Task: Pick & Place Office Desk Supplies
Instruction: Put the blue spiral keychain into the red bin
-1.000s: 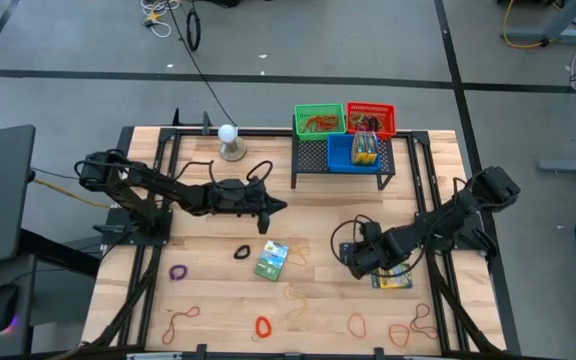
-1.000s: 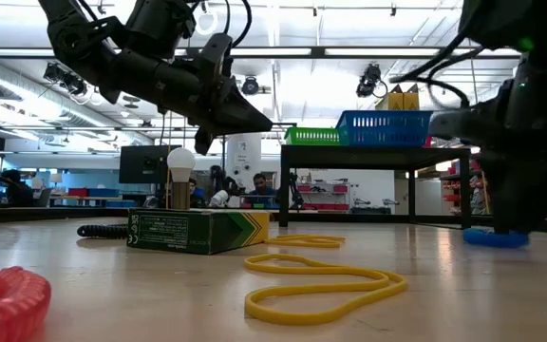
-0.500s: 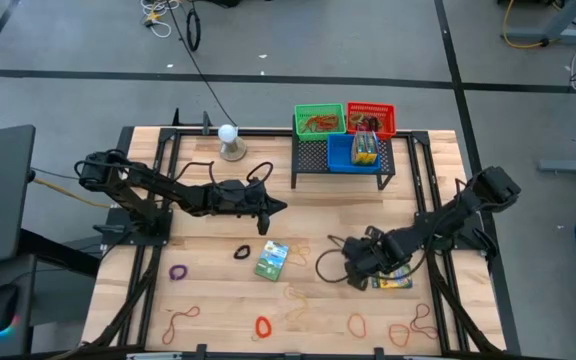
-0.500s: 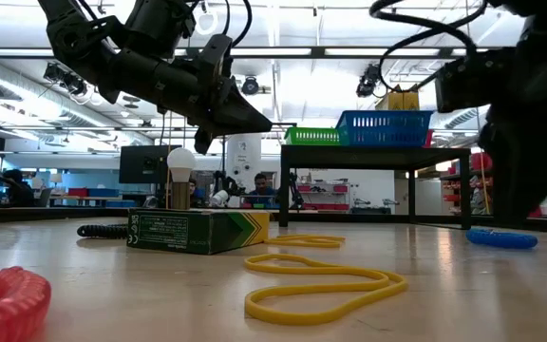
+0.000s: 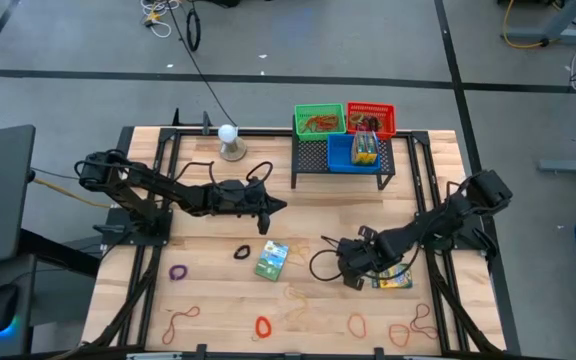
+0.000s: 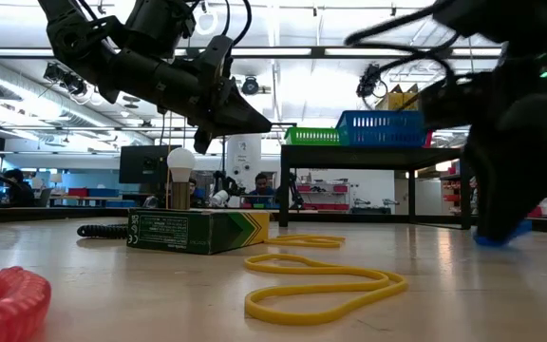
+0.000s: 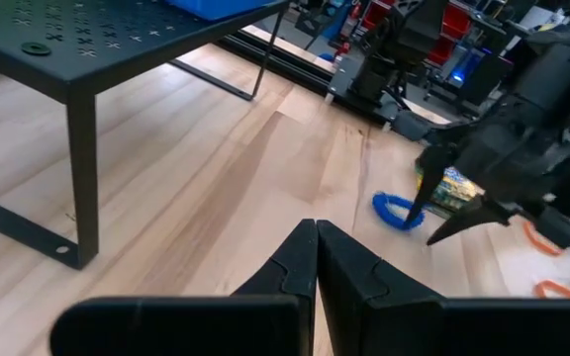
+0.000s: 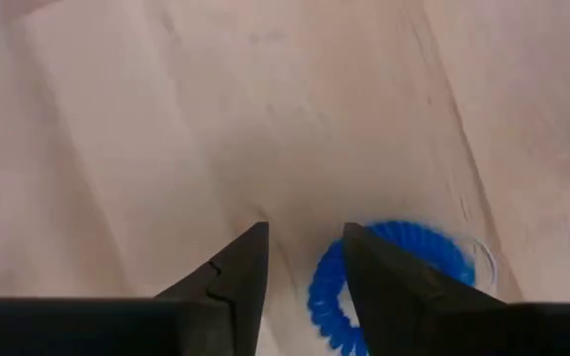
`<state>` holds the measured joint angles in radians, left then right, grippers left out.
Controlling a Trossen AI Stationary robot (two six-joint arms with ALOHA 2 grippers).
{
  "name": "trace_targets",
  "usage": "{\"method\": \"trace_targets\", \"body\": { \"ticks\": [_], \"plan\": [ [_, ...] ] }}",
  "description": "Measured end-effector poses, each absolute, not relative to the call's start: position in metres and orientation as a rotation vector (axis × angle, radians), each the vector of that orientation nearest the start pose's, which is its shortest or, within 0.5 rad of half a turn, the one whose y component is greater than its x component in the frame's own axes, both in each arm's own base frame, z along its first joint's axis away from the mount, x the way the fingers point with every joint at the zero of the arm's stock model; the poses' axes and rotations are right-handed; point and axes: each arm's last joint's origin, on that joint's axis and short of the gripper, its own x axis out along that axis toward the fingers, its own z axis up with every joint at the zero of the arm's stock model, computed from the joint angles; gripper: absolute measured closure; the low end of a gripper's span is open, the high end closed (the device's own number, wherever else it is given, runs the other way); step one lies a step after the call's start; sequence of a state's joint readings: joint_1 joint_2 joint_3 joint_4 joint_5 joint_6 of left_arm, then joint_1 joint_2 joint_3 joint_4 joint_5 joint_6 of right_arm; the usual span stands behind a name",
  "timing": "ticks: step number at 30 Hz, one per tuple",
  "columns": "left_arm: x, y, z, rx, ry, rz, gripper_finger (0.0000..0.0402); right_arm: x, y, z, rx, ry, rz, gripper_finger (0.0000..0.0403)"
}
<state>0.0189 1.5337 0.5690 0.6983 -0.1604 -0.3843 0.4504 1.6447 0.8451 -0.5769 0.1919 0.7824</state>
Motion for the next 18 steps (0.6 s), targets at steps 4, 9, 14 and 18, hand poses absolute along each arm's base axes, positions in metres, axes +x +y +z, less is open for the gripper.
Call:
{"method": "trace_targets", "body": {
  "ticks": [4,9,14,18],
  "plan": [
    [0.292,0.01,0.175,-0.376,0.227,0.228,0.0389,0.251,0.112,0.131,0.287,1.283,-0.36,0.0272],
    [0.292,0.01,0.174,-0.378,0.233,0.229,0.0389,0.252,0.112,0.132,0.351,1.256,-0.405,0.0318],
    [0.292,0.01,0.174,-0.379,0.235,0.23,0.0389,0.256,0.117,0.15,0.382,1.232,-0.371,0.0334],
    [0.292,0.01,0.174,-0.378,0.235,0.23,0.0389,0.255,0.123,0.163,0.357,1.248,-0.364,0.0313]
  ]
}}
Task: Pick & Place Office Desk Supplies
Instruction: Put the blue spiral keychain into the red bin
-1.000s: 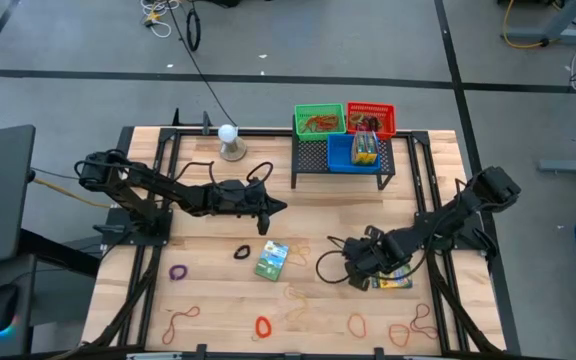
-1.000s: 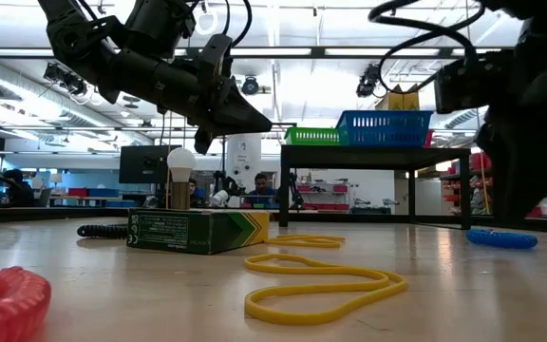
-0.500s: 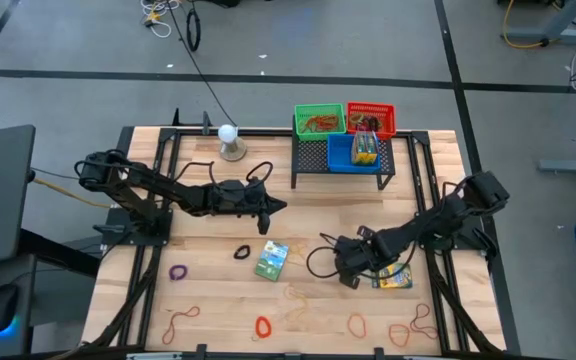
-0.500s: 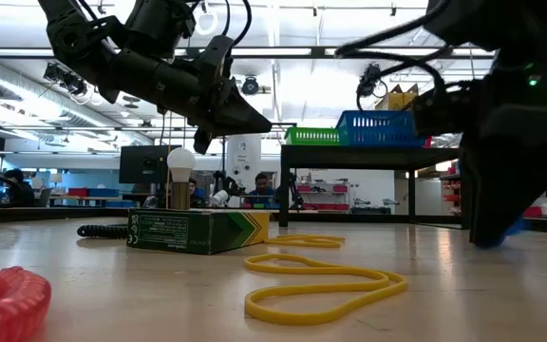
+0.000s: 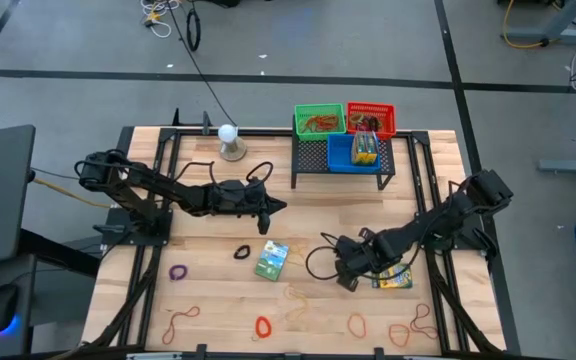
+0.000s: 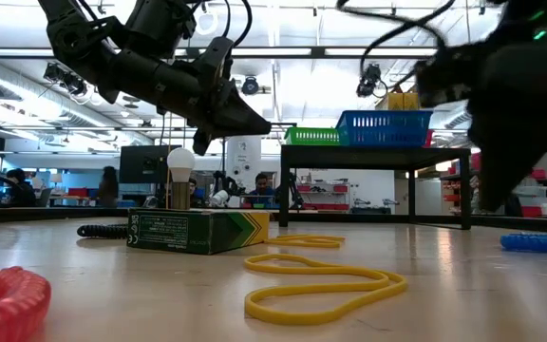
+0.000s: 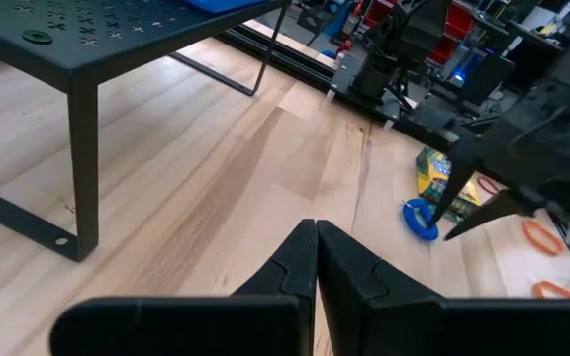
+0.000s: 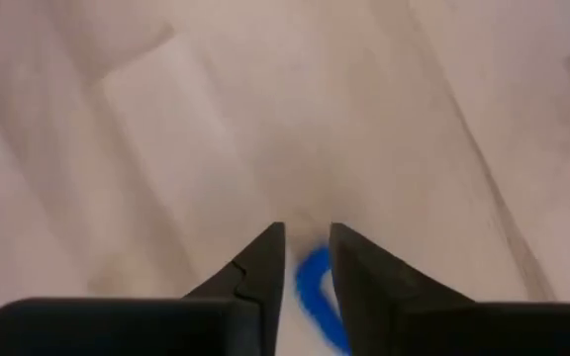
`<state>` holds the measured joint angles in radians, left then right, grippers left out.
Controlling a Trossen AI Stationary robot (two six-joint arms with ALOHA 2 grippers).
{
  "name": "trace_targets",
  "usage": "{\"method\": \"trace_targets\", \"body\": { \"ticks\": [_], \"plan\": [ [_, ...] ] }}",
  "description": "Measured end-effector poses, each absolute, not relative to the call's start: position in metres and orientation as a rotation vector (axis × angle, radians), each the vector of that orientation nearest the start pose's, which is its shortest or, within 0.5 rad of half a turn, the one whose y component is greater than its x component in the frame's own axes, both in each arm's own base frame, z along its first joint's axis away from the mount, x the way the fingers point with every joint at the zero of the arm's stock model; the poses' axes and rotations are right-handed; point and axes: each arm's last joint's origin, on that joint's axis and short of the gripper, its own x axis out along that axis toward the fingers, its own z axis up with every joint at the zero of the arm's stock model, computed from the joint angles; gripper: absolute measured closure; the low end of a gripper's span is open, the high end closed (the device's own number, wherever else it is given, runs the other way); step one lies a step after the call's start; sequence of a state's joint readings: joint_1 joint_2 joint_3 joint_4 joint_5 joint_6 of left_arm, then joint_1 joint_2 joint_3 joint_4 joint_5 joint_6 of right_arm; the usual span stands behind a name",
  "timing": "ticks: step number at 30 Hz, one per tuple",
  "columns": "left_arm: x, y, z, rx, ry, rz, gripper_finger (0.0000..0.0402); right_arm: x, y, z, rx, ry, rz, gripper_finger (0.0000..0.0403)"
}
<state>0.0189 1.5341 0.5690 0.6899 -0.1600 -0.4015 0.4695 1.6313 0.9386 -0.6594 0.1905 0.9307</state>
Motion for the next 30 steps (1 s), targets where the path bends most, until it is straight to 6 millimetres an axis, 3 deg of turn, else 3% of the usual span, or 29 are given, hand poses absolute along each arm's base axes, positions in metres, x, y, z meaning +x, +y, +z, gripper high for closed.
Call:
{"method": "trace_targets", "body": {
  "ticks": [3,9,14,19,25,30],
  "plan": [
    [0.292,0.01,0.173,-0.378,0.241,0.232,0.0389,0.251,0.129,0.166,0.344,1.286,-0.341,0.029],
    [0.291,0.01,0.172,-0.376,0.253,0.234,0.0389,0.235,0.133,0.15,0.313,1.364,-0.311,0.0264],
    [0.291,0.01,0.172,-0.375,0.255,0.234,0.0389,0.229,0.129,0.135,0.309,1.353,-0.273,0.0282],
    [0.291,0.01,0.172,-0.375,0.259,0.235,0.0389,0.228,0.128,0.131,0.283,1.346,-0.232,0.0318],
    [0.291,0.011,0.172,-0.371,0.256,0.257,0.0389,0.227,0.128,0.141,0.322,1.328,-0.186,0.0373],
    [0.291,0.011,0.172,-0.382,0.255,0.259,0.0389,0.228,0.128,0.179,0.347,1.223,-0.169,0.0394]
  ]
}}
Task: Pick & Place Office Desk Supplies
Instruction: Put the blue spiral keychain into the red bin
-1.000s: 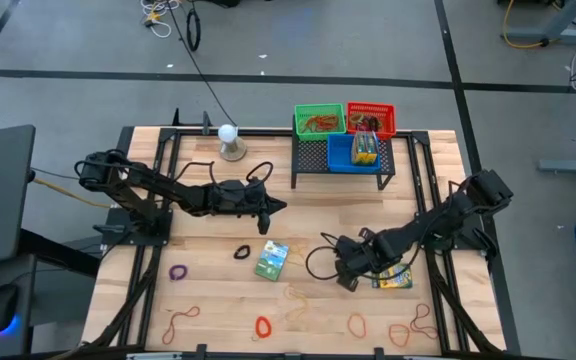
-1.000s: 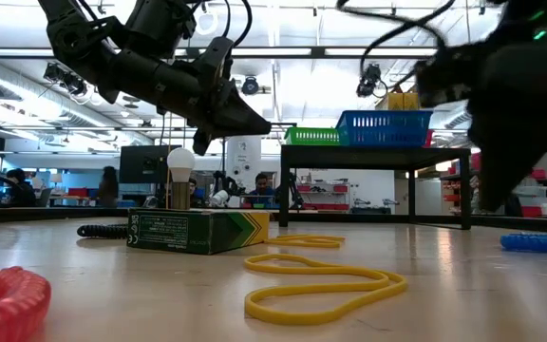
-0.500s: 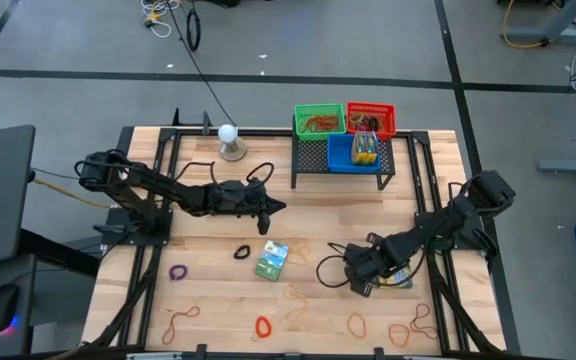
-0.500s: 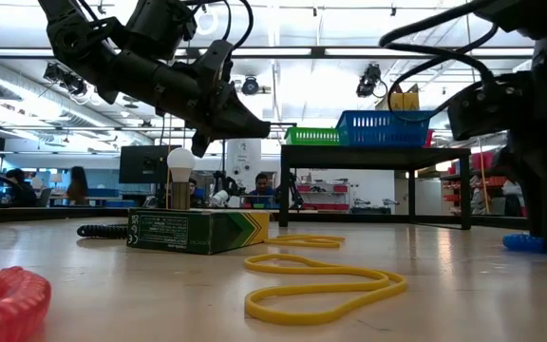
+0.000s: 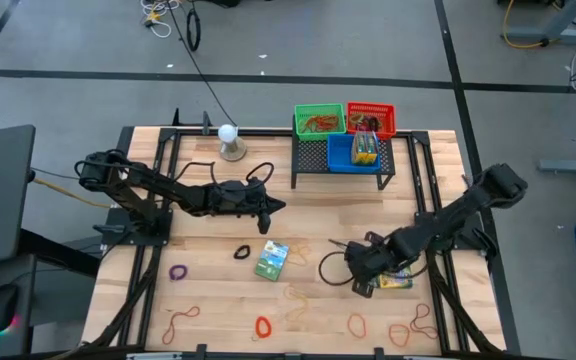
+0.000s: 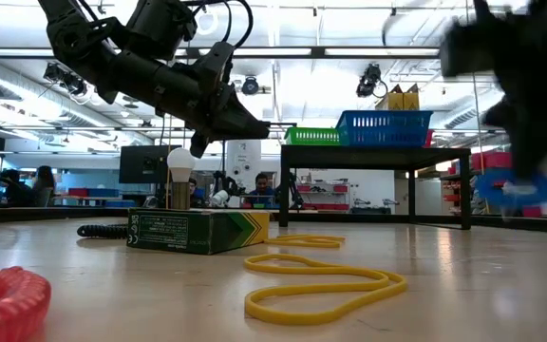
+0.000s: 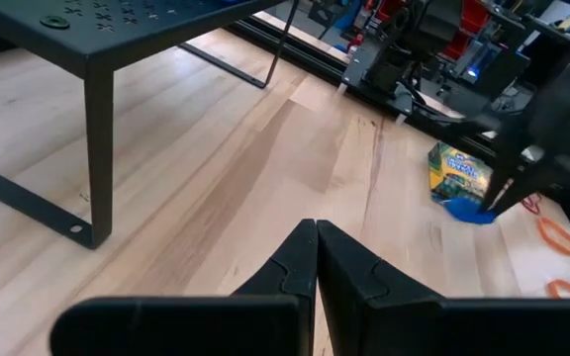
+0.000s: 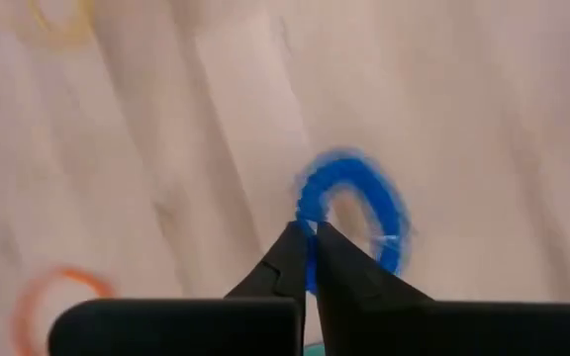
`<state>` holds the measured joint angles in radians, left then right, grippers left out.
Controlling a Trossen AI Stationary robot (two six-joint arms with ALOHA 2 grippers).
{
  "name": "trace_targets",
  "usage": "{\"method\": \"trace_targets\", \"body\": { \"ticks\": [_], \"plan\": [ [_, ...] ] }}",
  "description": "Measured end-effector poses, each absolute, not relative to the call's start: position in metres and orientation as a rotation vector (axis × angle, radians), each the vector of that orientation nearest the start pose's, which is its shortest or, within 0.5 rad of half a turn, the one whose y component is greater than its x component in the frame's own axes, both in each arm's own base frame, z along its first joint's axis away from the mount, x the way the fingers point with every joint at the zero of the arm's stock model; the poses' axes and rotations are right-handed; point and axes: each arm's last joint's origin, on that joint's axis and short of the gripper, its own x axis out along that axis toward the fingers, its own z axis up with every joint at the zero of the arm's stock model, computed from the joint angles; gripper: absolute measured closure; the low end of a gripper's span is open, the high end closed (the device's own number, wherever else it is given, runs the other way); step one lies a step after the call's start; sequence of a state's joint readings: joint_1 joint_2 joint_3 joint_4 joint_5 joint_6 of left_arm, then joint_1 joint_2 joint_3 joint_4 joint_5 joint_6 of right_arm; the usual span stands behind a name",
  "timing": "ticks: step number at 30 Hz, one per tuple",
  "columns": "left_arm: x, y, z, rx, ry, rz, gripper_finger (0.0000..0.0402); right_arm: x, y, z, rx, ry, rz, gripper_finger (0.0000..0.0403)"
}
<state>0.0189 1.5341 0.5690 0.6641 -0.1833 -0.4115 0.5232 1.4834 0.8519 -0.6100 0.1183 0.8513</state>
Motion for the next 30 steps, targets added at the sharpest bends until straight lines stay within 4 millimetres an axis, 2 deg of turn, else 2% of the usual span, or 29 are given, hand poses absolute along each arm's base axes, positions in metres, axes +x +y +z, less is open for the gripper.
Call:
{"method": "trace_targets", "body": {
  "ticks": [4,8,15,19,21,24,30],
  "plan": [
    [0.291,0.011,0.171,-0.39,0.258,0.262,0.0389,0.226,0.119,0.227,0.371,1.095,-0.185,0.039],
    [0.291,0.011,0.171,-0.392,0.254,0.262,0.0389,0.223,0.094,0.282,0.375,0.935,-0.233,0.0392],
    [0.291,0.012,0.171,-0.395,0.248,0.291,0.0389,0.216,0.024,0.386,0.26,0.635,-0.466,0.0389],
    [0.29,0.013,0.171,-0.397,0.237,0.334,0.0389,0.206,-0.026,0.43,0.152,0.531,-0.624,0.039],
    [0.29,0.013,0.172,-0.403,0.231,0.351,0.0389,0.199,-0.053,0.439,0.122,0.513,-0.721,0.039],
    [0.29,0.014,0.172,-0.411,0.227,0.363,0.0389,0.188,-0.095,0.437,0.153,0.557,-0.816,0.039],
    [0.29,0.014,0.172,-0.427,0.223,0.371,0.0389,0.181,-0.176,0.398,0.321,0.789,-0.918,0.0391]
  ]
}}
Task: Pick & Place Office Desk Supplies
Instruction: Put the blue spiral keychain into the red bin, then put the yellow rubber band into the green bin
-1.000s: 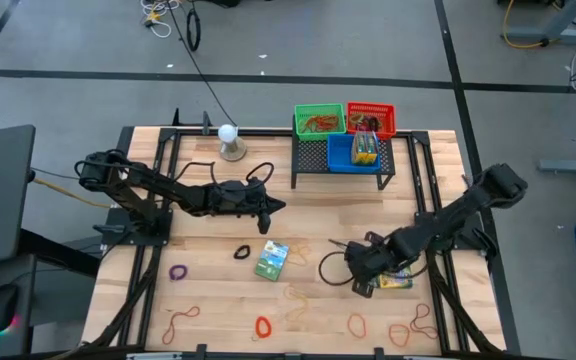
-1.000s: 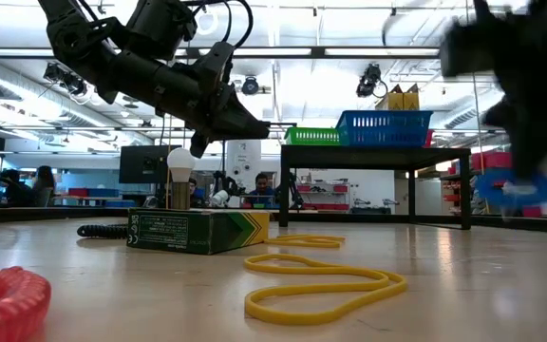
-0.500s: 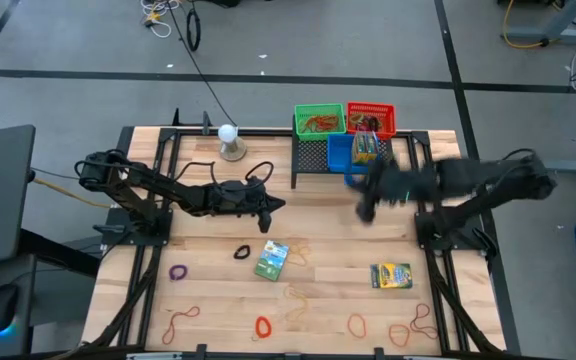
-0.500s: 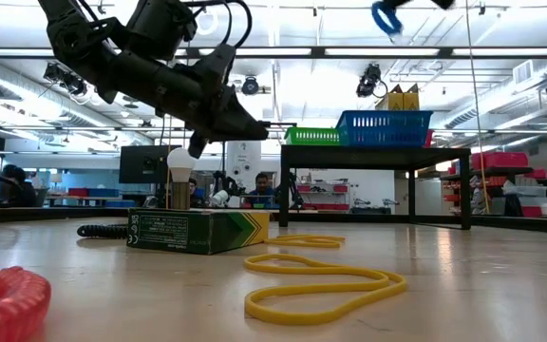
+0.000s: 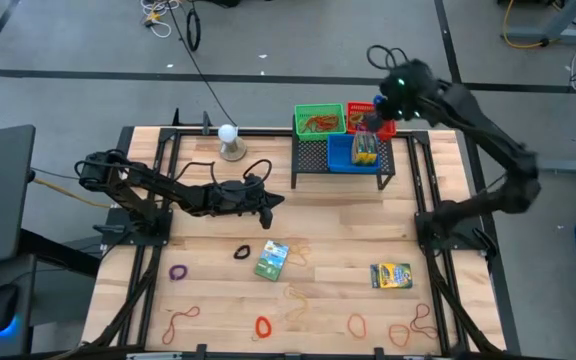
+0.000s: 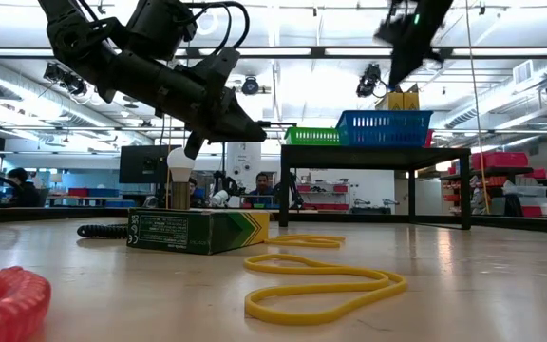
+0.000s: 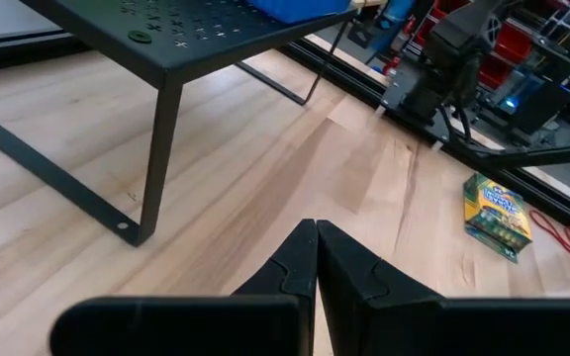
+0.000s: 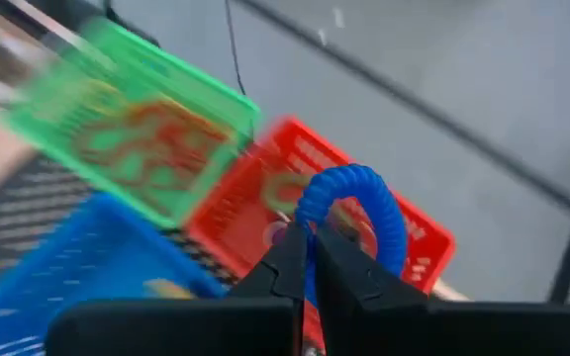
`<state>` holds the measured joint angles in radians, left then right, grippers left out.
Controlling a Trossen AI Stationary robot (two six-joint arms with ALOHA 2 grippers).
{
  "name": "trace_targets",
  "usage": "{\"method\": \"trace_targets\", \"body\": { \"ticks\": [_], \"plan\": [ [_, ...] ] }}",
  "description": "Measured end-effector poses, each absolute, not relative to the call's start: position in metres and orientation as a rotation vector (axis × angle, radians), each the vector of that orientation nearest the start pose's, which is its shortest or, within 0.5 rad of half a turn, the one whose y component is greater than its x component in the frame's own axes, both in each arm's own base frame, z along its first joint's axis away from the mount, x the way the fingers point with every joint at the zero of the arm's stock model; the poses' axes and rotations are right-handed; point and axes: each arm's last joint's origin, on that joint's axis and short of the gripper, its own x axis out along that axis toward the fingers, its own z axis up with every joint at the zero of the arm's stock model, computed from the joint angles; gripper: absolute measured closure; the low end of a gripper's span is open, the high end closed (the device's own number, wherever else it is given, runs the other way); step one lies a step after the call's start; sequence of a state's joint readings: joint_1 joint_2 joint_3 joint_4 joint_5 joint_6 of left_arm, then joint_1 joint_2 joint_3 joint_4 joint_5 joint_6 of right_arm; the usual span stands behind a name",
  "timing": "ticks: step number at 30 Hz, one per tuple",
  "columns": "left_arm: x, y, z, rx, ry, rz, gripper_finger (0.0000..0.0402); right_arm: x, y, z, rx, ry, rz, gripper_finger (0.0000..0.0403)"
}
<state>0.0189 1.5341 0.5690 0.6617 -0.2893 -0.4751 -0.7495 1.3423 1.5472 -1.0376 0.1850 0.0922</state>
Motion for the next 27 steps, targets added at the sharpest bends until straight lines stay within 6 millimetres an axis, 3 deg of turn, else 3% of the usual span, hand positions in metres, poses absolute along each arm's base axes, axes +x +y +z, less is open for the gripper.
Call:
{"method": "trace_targets", "body": {
  "ticks": [5,9,14,22,27],
  "plan": [
    [0.29,0.014,0.171,-0.437,0.222,0.372,0.0389,0.181,-0.23,0.356,0.493,0.944,-0.942,0.0391],
    [0.29,0.014,0.171,-0.451,0.221,0.374,0.0389,0.185,-0.249,0.333,0.57,1.02,-0.937,0.0385],
    [0.29,0.014,0.171,-0.489,0.221,0.356,0.0389,0.188,-0.253,0.326,0.593,1.036,-0.944,0.034],
    [0.29,0.032,0.172,-0.644,0.199,0.345,0.0389,0.182,-0.247,0.337,0.563,1.009,-0.968,0.0245],
    [0.29,0.043,0.177,-0.71,0.15,0.311,0.0389,0.174,-0.232,0.356,0.486,0.971,-0.927,0.0252]
  ]
}}
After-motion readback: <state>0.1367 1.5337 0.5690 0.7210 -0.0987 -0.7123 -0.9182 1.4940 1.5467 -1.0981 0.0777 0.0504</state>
